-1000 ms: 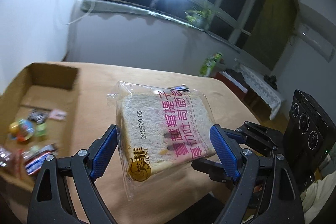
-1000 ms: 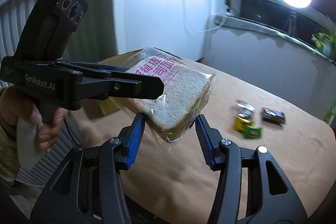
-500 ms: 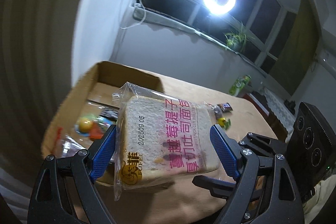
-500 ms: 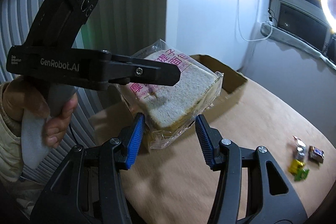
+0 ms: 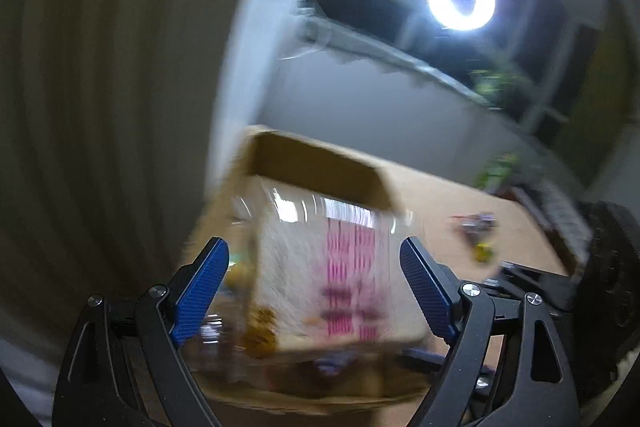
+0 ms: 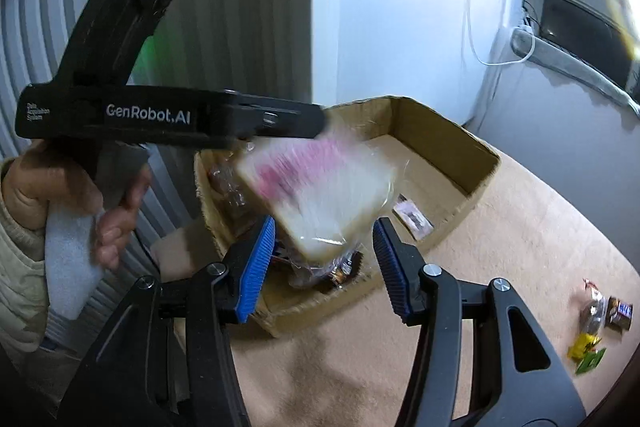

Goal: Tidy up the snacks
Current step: 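Carry the bread bag to the box and open the left tool, then move both tools back toward the remaining snacks on the table, then grasp the yellow candy with left tool while right tool grasps green candy packet, then carry both candies over the box and open both tools to drop them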

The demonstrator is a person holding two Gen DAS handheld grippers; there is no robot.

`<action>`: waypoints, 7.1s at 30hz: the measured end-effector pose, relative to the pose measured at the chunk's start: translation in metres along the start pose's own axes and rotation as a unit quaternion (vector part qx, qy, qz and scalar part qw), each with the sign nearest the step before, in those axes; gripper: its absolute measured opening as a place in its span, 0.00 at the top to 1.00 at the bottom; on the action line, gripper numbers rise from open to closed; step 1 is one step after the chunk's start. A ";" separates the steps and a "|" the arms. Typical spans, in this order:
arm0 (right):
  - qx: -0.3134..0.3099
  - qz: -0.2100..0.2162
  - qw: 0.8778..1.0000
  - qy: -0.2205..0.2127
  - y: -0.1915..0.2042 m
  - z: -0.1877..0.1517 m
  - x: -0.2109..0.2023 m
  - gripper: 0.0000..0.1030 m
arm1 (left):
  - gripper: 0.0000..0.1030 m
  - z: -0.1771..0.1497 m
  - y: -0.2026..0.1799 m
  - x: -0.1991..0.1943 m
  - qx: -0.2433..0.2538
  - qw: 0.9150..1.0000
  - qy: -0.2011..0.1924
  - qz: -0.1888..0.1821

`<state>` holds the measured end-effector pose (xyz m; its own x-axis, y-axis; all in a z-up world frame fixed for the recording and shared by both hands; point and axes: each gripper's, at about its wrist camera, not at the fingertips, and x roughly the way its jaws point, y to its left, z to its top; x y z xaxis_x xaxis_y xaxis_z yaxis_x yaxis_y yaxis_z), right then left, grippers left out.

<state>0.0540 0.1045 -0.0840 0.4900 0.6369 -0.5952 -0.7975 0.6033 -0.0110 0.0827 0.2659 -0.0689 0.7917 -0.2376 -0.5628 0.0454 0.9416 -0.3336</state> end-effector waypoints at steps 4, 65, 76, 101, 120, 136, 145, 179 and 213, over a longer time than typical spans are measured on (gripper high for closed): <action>0.007 0.003 1.000 -0.012 -0.001 -0.012 -0.015 0.48 | 0.16 -0.015 0.003 -0.023 -0.006 1.000 -0.024 0.001; 0.168 -0.150 0.973 -0.047 -0.139 -0.145 -0.164 0.08 | 0.14 -0.067 -0.227 -0.022 0.118 0.993 0.001 -0.022; 0.220 -0.171 0.960 -0.030 -0.194 -0.167 -0.166 0.07 | 0.14 -0.075 -0.256 0.040 0.122 0.990 0.058 -0.043; 0.199 -0.144 0.967 0.073 -0.283 -0.136 -0.098 0.08 | 0.30 -0.054 -0.252 0.156 0.166 0.977 0.128 -0.034; 0.175 -0.097 0.976 0.089 -0.289 -0.135 -0.080 0.82 | 0.78 -0.055 -0.278 0.198 0.206 0.961 0.172 -0.064; 0.171 -0.094 0.976 0.098 -0.279 -0.148 -0.092 0.81 | 0.97 -0.048 -0.265 0.180 0.156 0.973 0.146 -0.092; 0.116 -0.105 0.980 0.123 -0.258 -0.135 -0.076 0.75 | 0.97 -0.053 -0.251 0.172 0.139 0.975 0.147 -0.089; 0.184 -0.106 0.974 0.081 -0.266 -0.155 -0.105 0.75 | 0.91 -0.056 -0.251 0.180 0.136 0.976 0.158 -0.065; 0.123 -0.103 0.987 -0.025 -0.135 -0.039 -0.116 0.75 | 0.91 -0.047 -0.086 -0.018 0.016 0.999 -0.025 0.012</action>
<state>0.0906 -0.0696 -0.0450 0.6549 0.5074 -0.5601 -0.5722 0.8171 0.0711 0.0361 0.1778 -0.0662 0.8220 -0.2030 -0.5320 0.0449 0.9545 -0.2949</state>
